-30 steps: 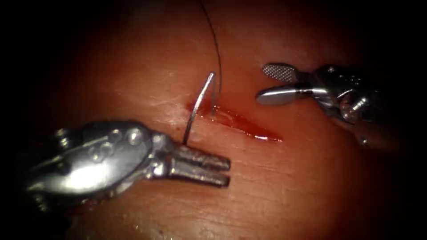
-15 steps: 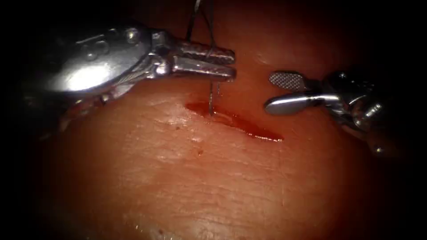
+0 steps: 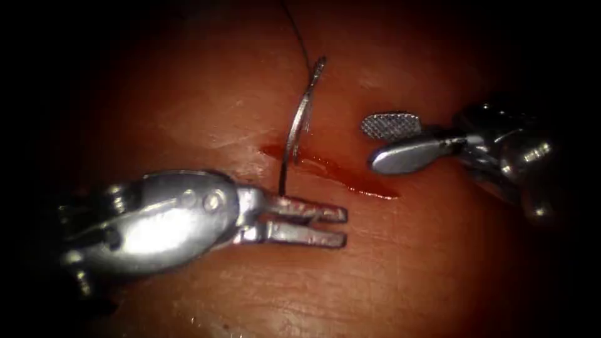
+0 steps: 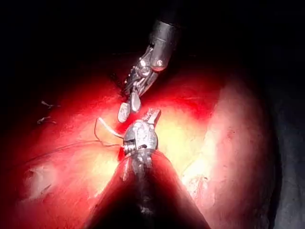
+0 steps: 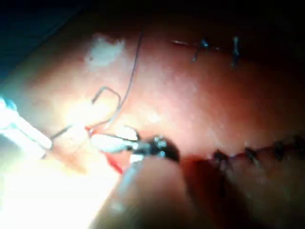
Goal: Wound Closure
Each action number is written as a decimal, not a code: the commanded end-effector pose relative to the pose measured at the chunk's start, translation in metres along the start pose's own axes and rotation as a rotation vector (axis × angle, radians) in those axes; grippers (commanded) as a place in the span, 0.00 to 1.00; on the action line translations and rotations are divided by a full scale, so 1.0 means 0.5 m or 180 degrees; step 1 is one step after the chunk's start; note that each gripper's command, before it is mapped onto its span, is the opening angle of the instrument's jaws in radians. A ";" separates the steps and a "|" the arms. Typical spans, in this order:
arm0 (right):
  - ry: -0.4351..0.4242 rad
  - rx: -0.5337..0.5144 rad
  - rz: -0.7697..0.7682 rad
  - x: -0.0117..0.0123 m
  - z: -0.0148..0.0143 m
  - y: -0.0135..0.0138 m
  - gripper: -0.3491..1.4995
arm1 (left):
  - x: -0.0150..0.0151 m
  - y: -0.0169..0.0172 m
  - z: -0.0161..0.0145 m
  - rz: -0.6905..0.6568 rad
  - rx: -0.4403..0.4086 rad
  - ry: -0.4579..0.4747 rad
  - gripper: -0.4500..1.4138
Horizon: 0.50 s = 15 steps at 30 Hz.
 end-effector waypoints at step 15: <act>0.0308 0.0010 0.0103 0.0010 0.0003 0.0034 0.51 | -0.0035 -0.0015 0.0009 0.0085 -0.0096 0.0257 0.00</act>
